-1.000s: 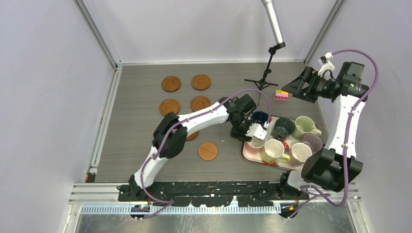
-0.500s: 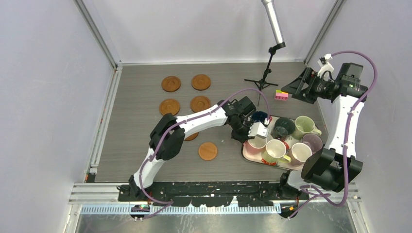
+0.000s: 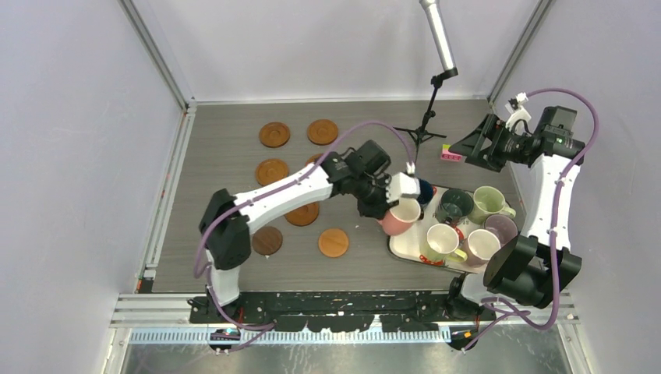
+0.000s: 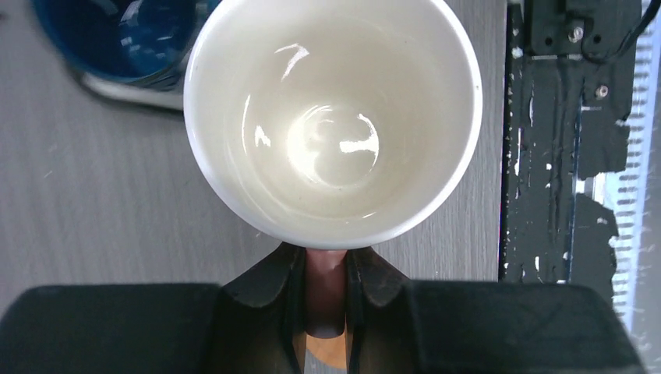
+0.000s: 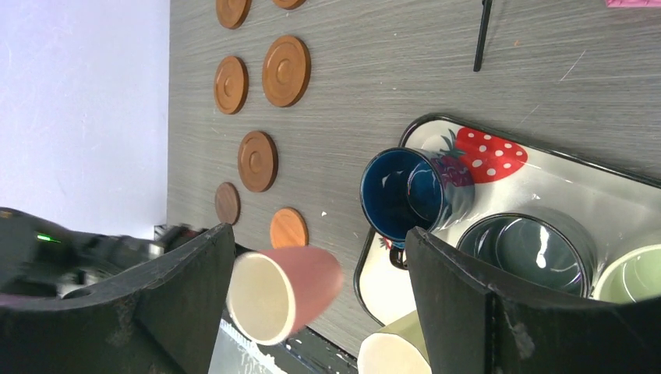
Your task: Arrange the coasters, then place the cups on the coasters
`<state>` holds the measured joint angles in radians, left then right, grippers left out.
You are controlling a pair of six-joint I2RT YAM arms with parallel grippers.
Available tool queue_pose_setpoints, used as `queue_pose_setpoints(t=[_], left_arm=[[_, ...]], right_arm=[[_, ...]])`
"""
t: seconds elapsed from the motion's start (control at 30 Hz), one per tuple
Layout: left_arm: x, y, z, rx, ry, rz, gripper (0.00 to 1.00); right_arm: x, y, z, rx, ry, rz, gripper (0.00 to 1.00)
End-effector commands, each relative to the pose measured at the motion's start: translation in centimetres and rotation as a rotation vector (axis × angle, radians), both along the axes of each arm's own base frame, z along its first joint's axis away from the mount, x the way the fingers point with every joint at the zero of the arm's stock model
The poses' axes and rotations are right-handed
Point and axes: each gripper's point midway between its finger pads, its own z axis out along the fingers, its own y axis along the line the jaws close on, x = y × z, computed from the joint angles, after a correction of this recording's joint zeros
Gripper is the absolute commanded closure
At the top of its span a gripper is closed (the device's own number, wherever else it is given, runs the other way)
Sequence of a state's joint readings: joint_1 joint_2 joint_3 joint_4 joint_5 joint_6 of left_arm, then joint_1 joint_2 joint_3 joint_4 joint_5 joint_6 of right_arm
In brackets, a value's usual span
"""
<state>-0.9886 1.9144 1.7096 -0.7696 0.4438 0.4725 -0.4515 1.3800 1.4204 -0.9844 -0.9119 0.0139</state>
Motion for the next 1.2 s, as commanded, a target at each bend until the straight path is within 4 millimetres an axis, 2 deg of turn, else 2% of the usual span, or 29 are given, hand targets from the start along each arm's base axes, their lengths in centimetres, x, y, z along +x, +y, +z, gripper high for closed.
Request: queue_pose_setpoints(t=[0.0, 0.13, 0.3, 0.43, 0.53, 0.6, 0.7, 0.97, 1.17], left_arm=[[6.1, 2.9, 9.2, -0.224, -0.086, 0.305, 1.0], [13.3, 10.1, 11.5, -0.266, -0.207, 0.637, 1.0], [21.4, 20.3, 12.1, -0.281, -0.326, 1.023, 1.0], [26.1, 27.6, 11.6, -0.293, -0.39, 1.283, 1.0], [28.7, 31.7, 10.7, -0.278, -0.423, 1.409, 1.0], [30.1, 33.4, 10.2, -0.28, -0.443, 1.458, 1.0], [31.6, 34.7, 8.7, -0.266, -0.461, 1.497, 1.0], [34.3, 34.2, 4.8, -0.272, -0.417, 1.498, 1.0], [35.4, 34.5, 2.7, -0.318, -0.352, 1.52, 1.0]], right_arm=[[-0.5, 0.5, 0.5, -0.017, -0.044, 0.023, 0.16], [-0.7, 1.3, -0.8, -0.076, -0.023, 0.05, 0.16], [-0.7, 2.9, -2.5, -0.168, 0.006, 0.1, 0.16], [-0.2, 4.1, -3.1, -0.223, 0.002, 0.133, 0.16], [0.0, 4.6, -3.6, -0.241, 0.006, 0.16, 0.16], [0.2, 4.6, -4.0, -0.24, 0.011, 0.161, 0.16], [0.5, 4.6, -4.6, -0.232, 0.021, 0.165, 0.16], [0.9, 5.4, -5.2, -0.178, 0.019, 0.198, 0.16], [0.9, 5.6, -5.0, -0.17, 0.009, 0.206, 0.16]])
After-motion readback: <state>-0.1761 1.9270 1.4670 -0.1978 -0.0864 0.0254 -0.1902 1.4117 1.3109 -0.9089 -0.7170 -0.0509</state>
